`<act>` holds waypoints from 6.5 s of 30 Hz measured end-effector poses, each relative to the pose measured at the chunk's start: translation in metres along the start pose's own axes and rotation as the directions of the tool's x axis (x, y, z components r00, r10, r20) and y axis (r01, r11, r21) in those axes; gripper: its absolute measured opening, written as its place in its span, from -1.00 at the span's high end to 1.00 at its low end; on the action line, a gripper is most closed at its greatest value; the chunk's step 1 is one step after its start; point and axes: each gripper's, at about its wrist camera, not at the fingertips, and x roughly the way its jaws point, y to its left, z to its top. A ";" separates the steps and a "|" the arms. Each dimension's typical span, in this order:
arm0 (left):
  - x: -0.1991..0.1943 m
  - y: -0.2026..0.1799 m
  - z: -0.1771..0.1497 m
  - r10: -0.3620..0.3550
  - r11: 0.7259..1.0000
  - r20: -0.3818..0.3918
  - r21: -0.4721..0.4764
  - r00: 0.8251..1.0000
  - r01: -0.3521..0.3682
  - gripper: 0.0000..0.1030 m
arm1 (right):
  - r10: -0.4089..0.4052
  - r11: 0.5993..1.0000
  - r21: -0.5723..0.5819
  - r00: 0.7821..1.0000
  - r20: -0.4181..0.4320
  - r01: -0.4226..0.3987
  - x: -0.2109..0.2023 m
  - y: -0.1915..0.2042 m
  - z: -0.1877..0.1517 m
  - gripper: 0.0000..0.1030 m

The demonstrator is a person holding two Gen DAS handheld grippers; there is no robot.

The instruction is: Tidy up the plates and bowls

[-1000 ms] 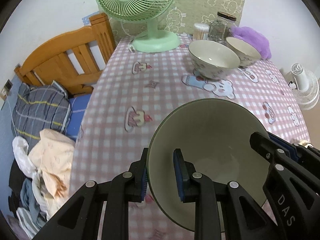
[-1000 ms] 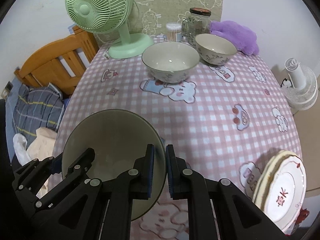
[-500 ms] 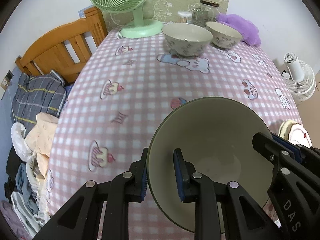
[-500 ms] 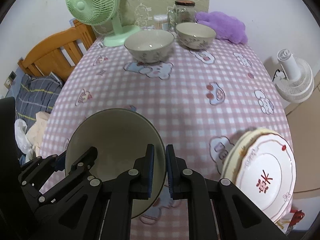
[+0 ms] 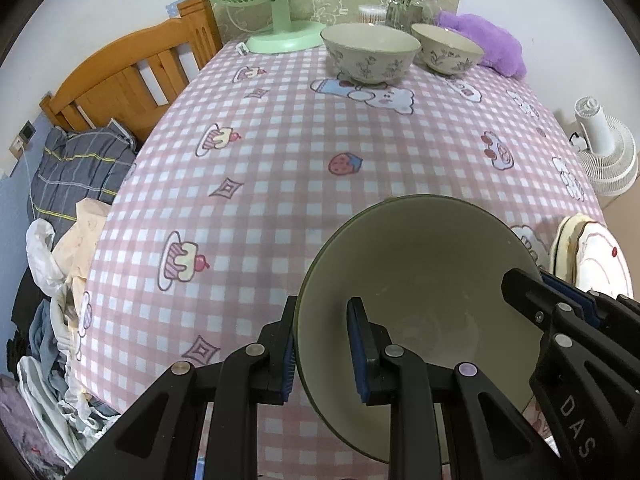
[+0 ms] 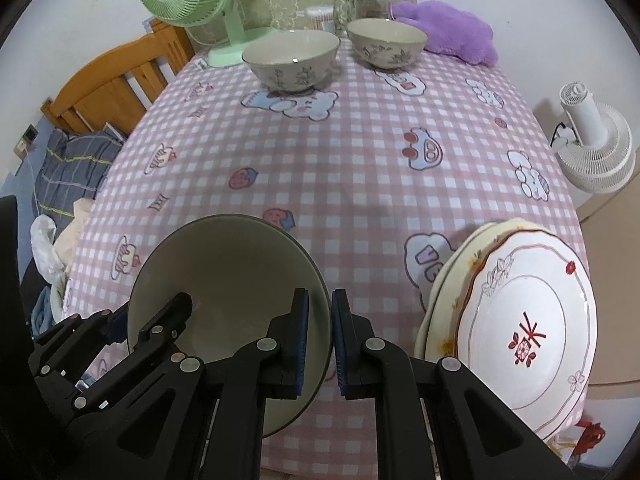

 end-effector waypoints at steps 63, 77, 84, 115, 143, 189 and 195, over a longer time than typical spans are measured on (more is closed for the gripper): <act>-0.013 0.025 0.145 -0.081 0.997 0.172 0.025 0.982 0.078 -0.82 | 0.037 0.997 0.053 0.983 0.182 -0.047 -0.010 -0.015 0.136 -0.48; 0.032 0.000 0.217 0.040 0.996 0.207 -0.087 0.978 -0.022 -0.56 | 0.046 0.999 -0.025 0.977 0.207 -0.042 0.038 -0.043 0.227 -0.48; 0.067 -0.002 0.244 0.041 0.994 0.192 -0.110 0.981 -0.020 -0.37 | 0.075 0.997 -0.021 0.977 0.198 -0.072 0.076 -0.044 0.255 -0.48; 0.118 -0.012 0.278 0.108 0.992 0.141 -0.074 0.984 -0.099 0.66 | 0.052 0.999 -0.019 0.985 0.163 -0.050 0.138 -0.032 0.290 0.70; 0.049 -0.025 0.225 0.088 0.995 0.156 -0.061 0.984 -0.079 0.66 | 0.037 0.999 -0.002 0.986 0.162 -0.037 0.064 -0.036 0.231 0.70; -0.082 0.025 0.091 -0.068 0.997 0.248 0.048 0.966 0.058 0.66 | -0.088 0.995 0.068 0.961 0.261 0.072 -0.090 0.022 0.081 0.70; -0.073 0.024 0.066 -0.099 0.994 0.205 0.066 0.974 0.088 0.66 | -0.112 0.991 0.095 0.970 0.217 0.093 -0.085 0.019 0.053 0.70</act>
